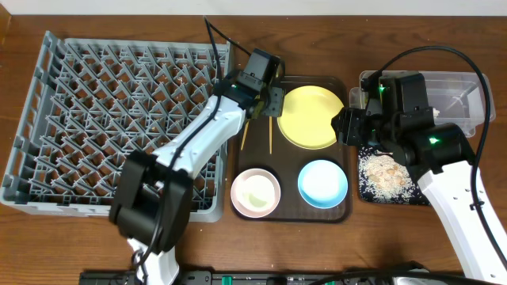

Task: Sort waste into correct bins and load items into the dishwasher

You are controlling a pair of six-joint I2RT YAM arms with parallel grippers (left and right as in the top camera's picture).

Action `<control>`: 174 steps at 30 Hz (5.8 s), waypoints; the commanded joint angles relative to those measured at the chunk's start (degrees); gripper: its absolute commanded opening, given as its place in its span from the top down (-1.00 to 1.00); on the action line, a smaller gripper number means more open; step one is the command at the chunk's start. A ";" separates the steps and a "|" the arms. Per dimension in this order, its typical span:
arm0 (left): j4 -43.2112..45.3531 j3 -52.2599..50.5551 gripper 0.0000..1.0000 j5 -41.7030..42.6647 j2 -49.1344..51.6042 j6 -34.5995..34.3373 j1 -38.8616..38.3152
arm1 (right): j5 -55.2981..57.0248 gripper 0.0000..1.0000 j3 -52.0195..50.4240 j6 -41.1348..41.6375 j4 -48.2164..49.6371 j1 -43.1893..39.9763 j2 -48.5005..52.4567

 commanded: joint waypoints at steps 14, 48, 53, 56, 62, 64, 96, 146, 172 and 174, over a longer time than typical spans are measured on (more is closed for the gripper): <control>-6.84 1.01 -0.11 -2.80 -5.66 0.31 0.15 | -5.60 -0.25 -0.04 -4.57 -0.68 0.33 2.84; -36.50 0.98 -0.80 24.83 -37.20 0.42 18.84 | -4.55 0.98 2.32 -8.44 0.83 24.61 18.38; -31.69 0.98 -0.83 34.32 -37.18 0.37 18.84 | -7.21 0.98 3.82 -9.53 1.11 16.24 9.40; -28.33 0.98 -0.88 41.55 -37.11 0.37 18.84 | -12.66 0.98 3.87 -10.32 3.63 8.20 4.35; -19.12 0.98 -0.88 61.88 -36.35 0.37 18.73 | -41.79 0.98 3.80 -18.43 11.28 -4.55 2.27; -17.77 0.98 -0.88 65.59 -36.13 0.37 18.60 | -53.64 0.98 3.76 -21.27 13.77 -6.16 2.84; -15.74 0.98 -0.47 64.22 -35.41 0.57 11.08 | -67.25 0.72 3.76 -11.37 36.94 -2.58 4.02; -43.78 -13.14 -0.59 0.66 -28.76 -19.15 56.35 | -19.67 -0.24 3.76 -20.00 -0.35 -1.49 2.49; -27.56 -8.68 -0.62 12.94 -40.87 6.19 24.30 | 9.79 -0.18 3.76 6.88 -0.81 4.46 5.03; -25.40 -8.68 -0.62 7.61 -38.10 6.19 18.23 | 10.51 -0.23 3.76 7.74 -1.33 3.58 4.87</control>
